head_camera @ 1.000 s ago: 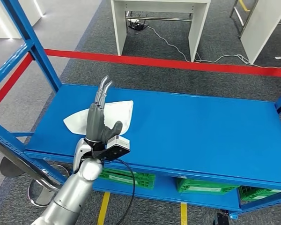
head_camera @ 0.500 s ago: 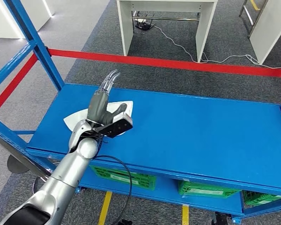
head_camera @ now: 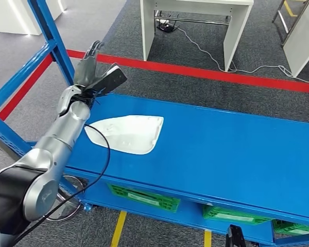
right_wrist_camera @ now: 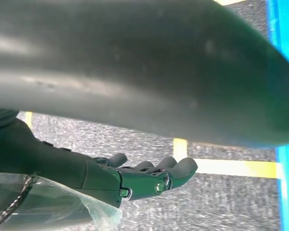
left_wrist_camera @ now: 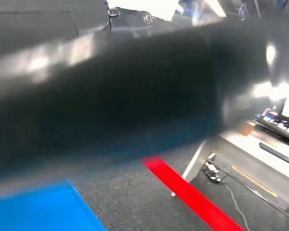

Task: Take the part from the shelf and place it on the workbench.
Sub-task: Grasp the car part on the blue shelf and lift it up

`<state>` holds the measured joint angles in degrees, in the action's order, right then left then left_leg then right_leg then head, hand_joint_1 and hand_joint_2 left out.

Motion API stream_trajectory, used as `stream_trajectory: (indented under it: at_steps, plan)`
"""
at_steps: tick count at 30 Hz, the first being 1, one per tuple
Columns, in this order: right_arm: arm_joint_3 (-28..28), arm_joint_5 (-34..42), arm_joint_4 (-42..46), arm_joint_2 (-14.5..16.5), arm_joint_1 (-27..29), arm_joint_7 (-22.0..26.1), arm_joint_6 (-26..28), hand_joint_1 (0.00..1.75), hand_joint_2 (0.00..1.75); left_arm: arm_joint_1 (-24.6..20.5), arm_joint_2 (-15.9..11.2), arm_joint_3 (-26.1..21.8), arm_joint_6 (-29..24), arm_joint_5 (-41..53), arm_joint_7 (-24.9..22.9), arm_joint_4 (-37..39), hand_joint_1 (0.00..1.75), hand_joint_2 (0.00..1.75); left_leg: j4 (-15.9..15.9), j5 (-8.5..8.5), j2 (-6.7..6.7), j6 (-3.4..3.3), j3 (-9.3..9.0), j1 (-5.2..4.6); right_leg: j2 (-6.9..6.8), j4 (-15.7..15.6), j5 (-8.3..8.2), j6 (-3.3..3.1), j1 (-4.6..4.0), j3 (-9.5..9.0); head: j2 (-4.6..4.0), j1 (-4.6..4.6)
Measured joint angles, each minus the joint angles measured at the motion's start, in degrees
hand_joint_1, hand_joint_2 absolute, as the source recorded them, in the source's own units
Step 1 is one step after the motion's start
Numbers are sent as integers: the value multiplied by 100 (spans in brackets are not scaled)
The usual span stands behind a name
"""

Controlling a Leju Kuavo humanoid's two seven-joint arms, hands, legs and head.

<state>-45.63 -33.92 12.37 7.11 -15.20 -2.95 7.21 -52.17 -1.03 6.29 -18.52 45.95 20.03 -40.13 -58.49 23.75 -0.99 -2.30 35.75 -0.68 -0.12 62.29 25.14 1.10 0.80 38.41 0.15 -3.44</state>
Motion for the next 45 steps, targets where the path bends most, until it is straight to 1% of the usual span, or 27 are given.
stream_trajectory:
  at_steps: [2, 4, 6, 9, 10, 11, 12, 14, 15, 17, 19, 21, 23, 25, 27, 28, 29, 30, 32, 33, 37, 39, 41, 42, 43, 44, 45]
  plan:
    - [3, -32, -2, 8, -39, -13, -13, 0, 0, -153, 3, -8, 64, 52, -35, 225, 0, 175, -8, 8, -6, 48, 15, -11, 5, -347, -50, -32, -23, -186, 0, -2]
    - [4, -60, -4, 19, -64, -27, -24, 0, 0, -261, 15, -10, 163, 87, -50, 420, 0, 175, -5, 14, -7, 104, 24, -1, 5, -391, -54, -56, -14, -221, 0, -2]
    - [4, -72, -4, 28, -94, -31, -26, 0, 0, -364, 33, -10, 233, 117, -60, 569, 0, 175, -171, 129, 7, 172, 83, 11, -1, -436, -66, -102, 16, -265, 0, -15]
    - [7, -97, -6, 47, -143, -55, -36, 0, 0, -506, 67, -8, 416, 209, -116, 813, 0, 175, -1122, 570, 29, 282, 505, 71, -7, -459, -50, -152, 37, -321, 0, -33]
    - [9, -116, -7, 54, -148, -74, -40, 0, 0, -528, 86, -6, 508, 253, -158, 907, 0, 175, -1427, 660, 30, 310, 657, 97, -5, -458, -41, -152, 42, -334, 0, -33]
    - [12, -140, -8, 61, -150, -90, -42, 0, 0, -543, 116, -1, 601, 299, -203, 995, 0, 175, -1568, 651, 32, 333, 740, 120, -3, -454, -29, -143, 51, -347, 0, -33]
    - [18, -160, -9, 66, -155, -103, -42, 0, 0, -560, 151, 4, 685, 342, -244, 1073, 0, 175, -1495, 535, 37, 352, 726, 141, -3, -446, -15, -125, 64, -358, 0, -34]
    - [33, -178, -9, 77, -177, -103, -38, 0, 0, -618, 219, 16, 779, 385, -280, 1177, 0, 175, -814, 124, 62, 385, 441, 178, -5, -417, 22, -68, 88, -376, 0, -33]
    - [40, -179, -9, 81, -195, -102, -36, 0, 0, -660, 246, 19, 796, 392, -283, 1221, 0, 175, -452, -11, 71, 387, 278, 178, -3, -394, 41, -33, 88, -371, 0, -34]
    - [46, -179, -9, 85, -217, -100, -32, 0, 0, -723, 293, 25, 822, 396, -295, 1300, 0, 175, -92, -65, 83, 341, 119, 161, 0, -377, 55, 36, 76, -349, 0, -31]
    - [47, -187, -12, 91, -222, -99, -30, 0, 0, -747, 340, 28, 906, 398, -330, 1363, 0, 175, -76, -32, 77, 243, 113, 137, -4, -396, 52, 104, 79, -348, 0, -28]
    - [49, -208, -15, 97, -227, -95, -21, 0, 0, -773, 404, 29, 1091, 385, -385, 1415, 0, 175, -55, -37, 70, 144, 93, 144, -8, -285, 141, 157, 92, -287, 0, -22]
    - [50, -227, -16, 101, -239, -92, 0, 0, 0, -800, 497, 29, 1333, 363, -466, 1477, 0, 175, -39, -40, 60, 65, 77, 148, -2, 220, 395, 171, 90, -27, 0, -3]
    - [49, -233, -17, 107, -245, -92, 22, 0, 0, -801, 576, 29, 1568, 357, -560, 1553, 0, 175, -41, -35, 46, 34, 77, 129, 3, 860, 646, 167, 79, 308, 0, 7]
    - [48, -236, -19, 117, -237, -92, 34, 0, 0, -785, 630, 30, 1885, 369, -681, 1651, 0, 175, -43, -27, 38, 23, 73, 104, 3, 1214, 684, 149, 64, 547, 0, 5]
    - [48, -238, -19, 123, -232, -92, 39, 0, 0, -777, 658, 31, 2099, 376, -752, 1703, 0, 175, -44, -23, 35, 17, 70, 88, 3, 1188, 588, 128, 52, 577, 0, 5]
    - [47, -240, -20, 129, -230, -92, 41, 0, 0, -774, 683, 34, 2310, 380, -816, 1741, 0, 175, -45, -19, 32, 16, 64, 75, 3, 941, 399, 99, 40, 492, 0, 4]
    - [46, -244, -21, 131, -232, -92, 41, 0, 0, -775, 706, 41, 2512, 376, -864, 1769, 0, 175, -46, -13, 29, 17, 57, 64, 3, 550, 175, 61, 24, 325, 0, 5]
    - [45, -259, -22, 138, -247, -92, 39, 0, 0, -785, 736, 55, 2873, 333, -928, 1813, 0, 175, -56, 3, 24, 43, 62, 28, 3, -142, -73, 4, -6, -33, 0, -1]
    - [44, -268, -22, 145, -252, -91, 37, 0, 0, -788, 744, 60, 3028, 300, -946, 1838, 0, 175, -58, 7, 23, 64, 68, 19, 6, -309, -96, -10, -17, -125, 0, -2]
    - [40, -305, -24, 172, -257, -88, 9, 0, 0, -800, 730, 62, 3566, 166, -975, 1921, 0, 175, -138, 82, 30, 184, 93, 33, 10, -395, -88, -72, -1, -191, 0, -13]
    - [39, -337, -24, 177, -268, -84, -19, 0, 0, -822, 684, 62, 3860, 119, -984, 1958, 0, 175, -607, 354, 39, 255, 286, 56, 2, -416, -88, -123, 20, -229, 0, -30]
    - [39, -365, -24, 186, -267, -83, -42, 0, 0, -825, 633, 63, 4116, 86, -990, 2010, 0, 175, -1347, 680, 44, 304, 624, 84, -1, -415, -75, -150, 21, -246, 0, -39]
    - [39, -374, -24, 192, -263, -84, -48, 0, 0, -819, 610, 63, 4204, 73, -993, 2037, 0, 175, -1588, 738, 45, 318, 742, 97, 0, -413, -71, -152, 22, -251, 0, -39]
    - [39, -377, -24, 196, -260, -85, -50, 0, 0, -815, 585, 64, 4250, 68, -996, 2057, 0, 175, -1629, 686, 47, 325, 772, 108, 3, -411, -67, -150, 24, -255, 0, -40]
    - [39, -379, -24, 200, -258, -85, -52, 0, 0, -817, 563, 64, 4271, 64, -997, 2071, 0, 175, -1437, 527, 49, 324, 690, 118, 6, -409, -60, -141, 27, -263, 0, -41]
    - [38, -379, -24, 204, -258, -86, -52, 0, 0, -825, 545, 64, 4287, 63, -998, 2079, 0, 175, -1075, 310, 55, 319, 525, 124, 9, -407, -50, -125, 29, -277, 0, -41]
